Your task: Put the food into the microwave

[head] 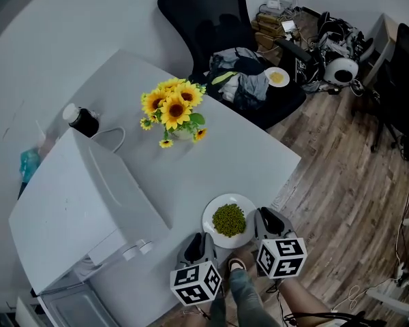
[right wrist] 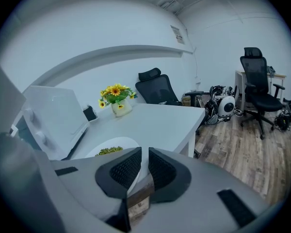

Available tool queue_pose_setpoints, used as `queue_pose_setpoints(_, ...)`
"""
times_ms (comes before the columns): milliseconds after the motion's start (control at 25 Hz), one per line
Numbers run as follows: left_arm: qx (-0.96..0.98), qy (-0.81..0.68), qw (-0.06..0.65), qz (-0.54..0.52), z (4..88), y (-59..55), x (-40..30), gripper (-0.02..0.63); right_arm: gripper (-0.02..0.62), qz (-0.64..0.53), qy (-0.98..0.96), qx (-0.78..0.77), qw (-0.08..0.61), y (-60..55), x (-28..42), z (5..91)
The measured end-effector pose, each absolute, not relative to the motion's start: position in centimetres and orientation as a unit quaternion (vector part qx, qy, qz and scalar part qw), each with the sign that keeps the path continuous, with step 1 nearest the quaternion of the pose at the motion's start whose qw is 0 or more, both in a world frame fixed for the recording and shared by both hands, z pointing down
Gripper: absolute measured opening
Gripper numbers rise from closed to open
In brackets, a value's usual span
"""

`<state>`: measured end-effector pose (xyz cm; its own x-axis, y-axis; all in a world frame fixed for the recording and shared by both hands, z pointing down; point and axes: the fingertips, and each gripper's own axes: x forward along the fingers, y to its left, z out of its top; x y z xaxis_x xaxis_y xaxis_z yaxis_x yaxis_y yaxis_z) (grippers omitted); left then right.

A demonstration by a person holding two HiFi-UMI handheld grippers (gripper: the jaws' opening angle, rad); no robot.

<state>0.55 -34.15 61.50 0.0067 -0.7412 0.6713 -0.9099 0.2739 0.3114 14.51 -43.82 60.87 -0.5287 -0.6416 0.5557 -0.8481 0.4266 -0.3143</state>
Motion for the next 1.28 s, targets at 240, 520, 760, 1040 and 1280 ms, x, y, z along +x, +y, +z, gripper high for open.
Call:
queue_pose_setpoints(240,0.592,-0.692,0.401,0.101,61.7,-34.6,0.6,0.075,0.054,0.285,-0.827,0.449,0.183,-44.5,14.4,61.1)
queue_pose_setpoints(520,0.594,-0.687,0.406,0.105,61.8,-35.2,0.8,0.075,0.053,0.301,-0.828,0.441,0.17,-44.6,14.0,60.9)
queue_pose_setpoints(760,0.595,-0.684,0.408,0.106,61.8,-35.5,1.0,0.075,0.052,0.307,-0.832,0.43,0.171,-44.3,13.6,61.1)
queue_pose_setpoints(1040,0.594,-0.686,0.408,0.104,61.7,-35.4,1.0,0.075,0.052,0.315,-0.832,0.427,0.165,-43.6,13.3,61.3)
queue_pose_setpoints(1280,0.587,-0.692,0.409,0.094,61.7,-35.3,0.9,0.073,0.052,0.312,-0.831,0.43,0.167,-43.2,13.4,61.3)
